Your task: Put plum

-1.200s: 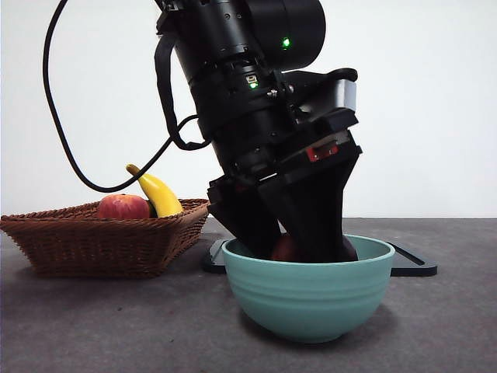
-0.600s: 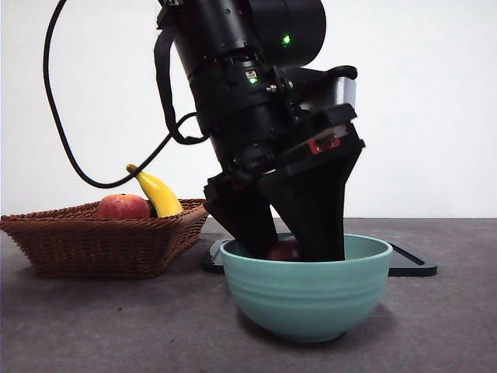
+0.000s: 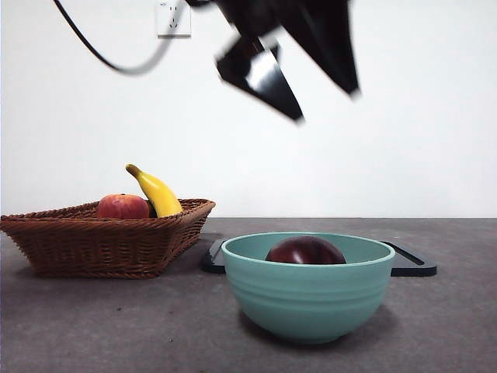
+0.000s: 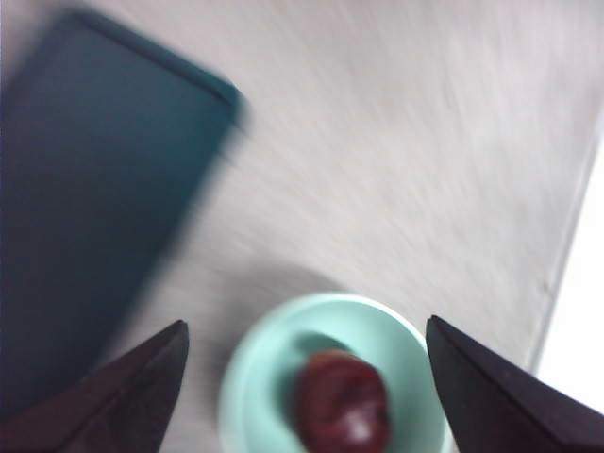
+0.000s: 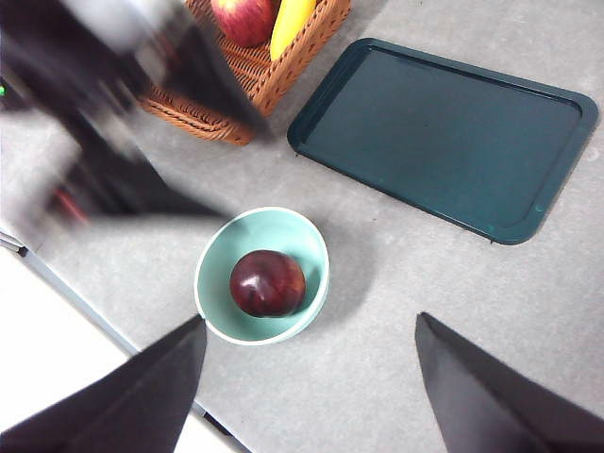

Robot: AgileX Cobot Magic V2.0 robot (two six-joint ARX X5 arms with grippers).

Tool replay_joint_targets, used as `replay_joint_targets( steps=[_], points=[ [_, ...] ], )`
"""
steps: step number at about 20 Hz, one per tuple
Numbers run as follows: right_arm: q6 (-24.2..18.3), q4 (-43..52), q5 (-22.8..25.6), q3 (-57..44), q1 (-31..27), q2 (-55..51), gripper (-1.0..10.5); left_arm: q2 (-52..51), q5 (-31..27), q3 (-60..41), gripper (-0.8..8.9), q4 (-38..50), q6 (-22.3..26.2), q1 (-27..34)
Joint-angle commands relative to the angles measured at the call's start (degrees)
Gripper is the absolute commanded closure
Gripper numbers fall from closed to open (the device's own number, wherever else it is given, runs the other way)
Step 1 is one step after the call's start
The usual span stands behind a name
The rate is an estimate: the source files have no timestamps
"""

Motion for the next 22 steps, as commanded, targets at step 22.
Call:
replay_joint_targets(
  steps=[22],
  points=[
    [-0.3, 1.1, 0.1, 1.2, 0.3, 0.4, 6.0, -38.0, 22.1, -23.1, 4.1, -11.8, -4.3, 25.9]
  ],
)
